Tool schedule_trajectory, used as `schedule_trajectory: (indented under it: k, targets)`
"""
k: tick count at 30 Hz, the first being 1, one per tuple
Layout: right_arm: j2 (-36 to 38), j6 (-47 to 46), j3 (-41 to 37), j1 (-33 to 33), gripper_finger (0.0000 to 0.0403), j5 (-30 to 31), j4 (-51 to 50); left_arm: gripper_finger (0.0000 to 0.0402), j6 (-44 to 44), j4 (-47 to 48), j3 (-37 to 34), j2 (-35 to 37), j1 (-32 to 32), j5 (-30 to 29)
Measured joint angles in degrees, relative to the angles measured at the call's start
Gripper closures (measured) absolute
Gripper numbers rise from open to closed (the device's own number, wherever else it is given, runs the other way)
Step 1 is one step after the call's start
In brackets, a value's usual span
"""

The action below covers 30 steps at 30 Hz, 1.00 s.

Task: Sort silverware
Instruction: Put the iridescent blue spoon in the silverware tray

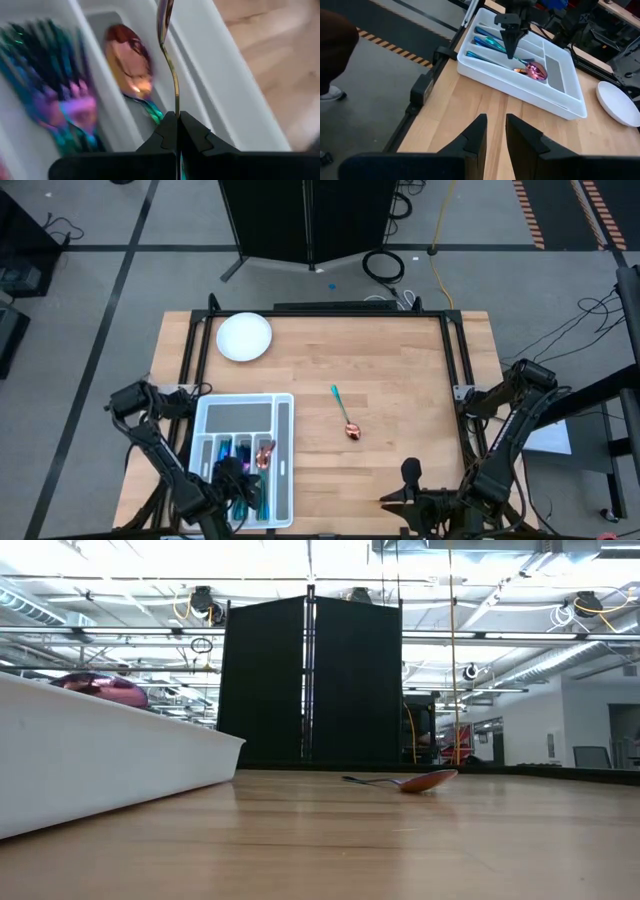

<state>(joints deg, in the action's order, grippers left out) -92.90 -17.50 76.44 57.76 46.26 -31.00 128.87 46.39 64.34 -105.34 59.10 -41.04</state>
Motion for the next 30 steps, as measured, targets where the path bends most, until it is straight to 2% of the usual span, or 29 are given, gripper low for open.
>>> schedule_trajectory:
  k: [10,20,26,30]
  targets:
    - [0.0,0.0,0.0,0.0,0.0344,-0.1,0.0,0.0401,-0.1,8.7,0.0,3.9,-1.1,5.3]
    - [0.0,0.0,0.0,0.0,0.0344,-0.1,0.2,0.0401,-0.4,-0.6,0.0,2.7,-3.0,7.5]
    - [0.0,0.1,0.0,0.0,0.0344,-0.1,0.6,0.0399,-0.7,-0.7,0.0,2.3,-3.2,8.0]
    - [0.0,0.6,0.0,0.0,0.0344,-0.1,0.6,0.0379,-1.6,-0.9,0.0,2.3,-3.2,8.0]
